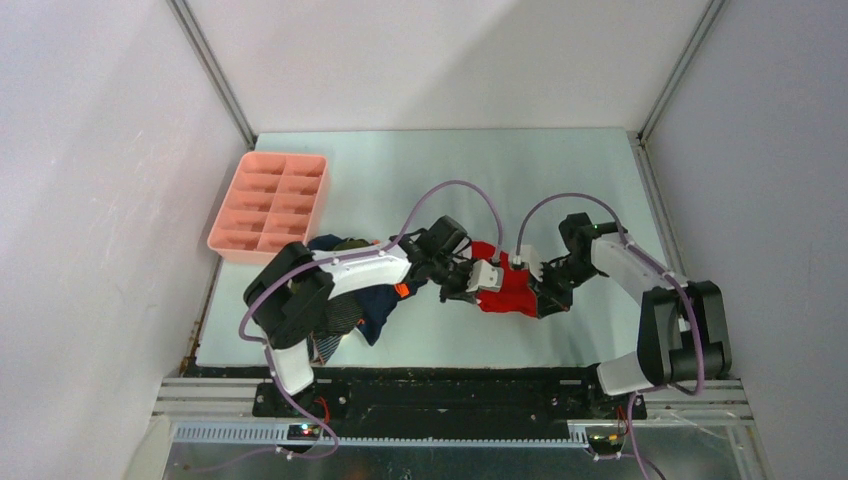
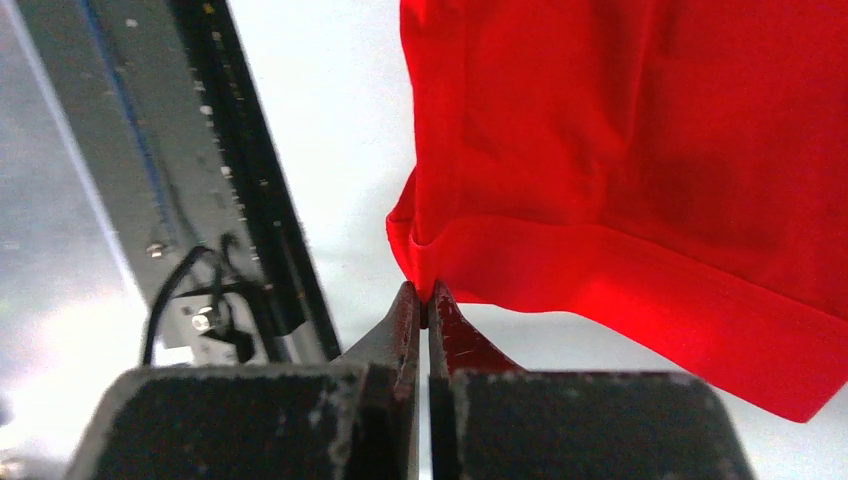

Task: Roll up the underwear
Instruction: Fold the underwear at the center of the board.

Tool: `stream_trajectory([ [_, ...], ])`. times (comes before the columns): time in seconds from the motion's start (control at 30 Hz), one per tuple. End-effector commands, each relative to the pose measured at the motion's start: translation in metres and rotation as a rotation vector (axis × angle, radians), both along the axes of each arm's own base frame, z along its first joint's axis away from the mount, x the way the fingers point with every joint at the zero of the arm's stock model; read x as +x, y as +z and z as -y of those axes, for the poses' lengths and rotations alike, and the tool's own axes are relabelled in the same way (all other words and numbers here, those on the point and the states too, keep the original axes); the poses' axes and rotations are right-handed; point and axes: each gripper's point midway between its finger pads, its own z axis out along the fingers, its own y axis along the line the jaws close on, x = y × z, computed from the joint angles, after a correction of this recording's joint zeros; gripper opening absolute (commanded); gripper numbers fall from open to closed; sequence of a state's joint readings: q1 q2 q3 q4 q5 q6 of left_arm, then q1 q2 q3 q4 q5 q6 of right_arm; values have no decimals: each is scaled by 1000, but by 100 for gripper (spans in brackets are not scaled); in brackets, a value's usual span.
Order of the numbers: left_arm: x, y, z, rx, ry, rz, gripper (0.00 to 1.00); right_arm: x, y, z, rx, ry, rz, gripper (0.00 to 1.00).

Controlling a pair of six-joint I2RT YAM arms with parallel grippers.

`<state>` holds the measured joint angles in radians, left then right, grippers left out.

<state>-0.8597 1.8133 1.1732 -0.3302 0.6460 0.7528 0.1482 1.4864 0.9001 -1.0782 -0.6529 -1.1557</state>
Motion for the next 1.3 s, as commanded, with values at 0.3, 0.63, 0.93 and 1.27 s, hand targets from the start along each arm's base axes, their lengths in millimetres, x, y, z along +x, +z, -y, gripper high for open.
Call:
stream_trajectory([
  [0.3,61,15,3,56,34,-33,0,22,23,7,90,-139,-313,0],
  [0.63,116,37,32,-6,169,-15,0,49,14,29,111,-276,-416,0],
  [0.93,150,43,56,-56,329,-39,0,66,3,43,88,-392,-467,0],
  [1.27,167,38,51,-11,441,-38,0,86,5,42,90,-505,-577,0],
])
